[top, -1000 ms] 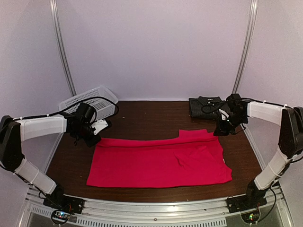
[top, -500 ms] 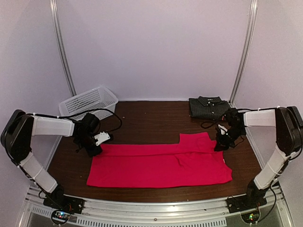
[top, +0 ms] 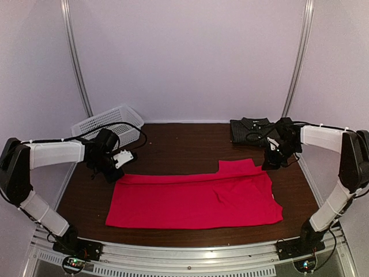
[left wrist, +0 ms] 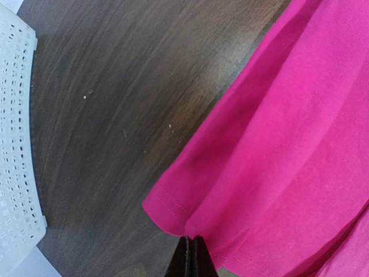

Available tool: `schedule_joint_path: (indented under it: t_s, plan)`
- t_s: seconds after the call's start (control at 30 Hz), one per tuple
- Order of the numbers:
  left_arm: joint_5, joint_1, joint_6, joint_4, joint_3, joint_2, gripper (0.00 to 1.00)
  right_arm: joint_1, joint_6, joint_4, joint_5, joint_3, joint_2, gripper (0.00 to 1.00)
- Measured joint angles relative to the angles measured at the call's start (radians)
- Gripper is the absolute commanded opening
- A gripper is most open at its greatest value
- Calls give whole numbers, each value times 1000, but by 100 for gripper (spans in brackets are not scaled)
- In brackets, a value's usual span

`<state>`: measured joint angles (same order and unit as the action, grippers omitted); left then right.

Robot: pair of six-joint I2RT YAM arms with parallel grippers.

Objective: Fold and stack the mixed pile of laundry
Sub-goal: Fold the 1/3-folded T-shirt at the center of the board, then adjust the rectangle-folded T-shirt at the center of the board.

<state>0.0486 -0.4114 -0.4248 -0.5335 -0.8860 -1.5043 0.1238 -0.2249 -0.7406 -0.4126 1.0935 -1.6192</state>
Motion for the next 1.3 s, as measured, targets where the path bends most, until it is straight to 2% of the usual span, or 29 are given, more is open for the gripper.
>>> schedule_joint_path:
  t_s: [0.47,0.53,0.6,0.7,0.77,0.83,0.93,1.0,1.17,1.3]
  plan:
    - [0,0,-16,-7,22,-28,0,5,8,19,-28,-170,29,0]
    - [0,0,-22,-7,22,-29,4,5,8,20,-28,-171,29,15]
    - [1,0,-26,-8,22,-29,19,5,4,18,-28,-171,29,25]
    - [-3,0,-31,-18,22,-25,34,5,7,-5,-28,-167,30,38]
    - [-29,0,-31,-24,22,5,40,5,7,-33,-27,-153,38,44]
    - [-61,0,-32,-27,21,74,41,5,10,-61,-28,-122,64,49]
    - [-101,0,-32,-27,-8,163,39,5,9,-73,-34,-52,104,48]
    - [-122,0,-31,-25,-48,166,38,5,8,-71,-40,4,101,47]
    - [-159,-12,-9,-3,-134,56,39,4,8,-56,-55,134,-8,46]
    - [-216,-47,97,32,-205,-47,39,0,10,-44,-59,214,-126,46]
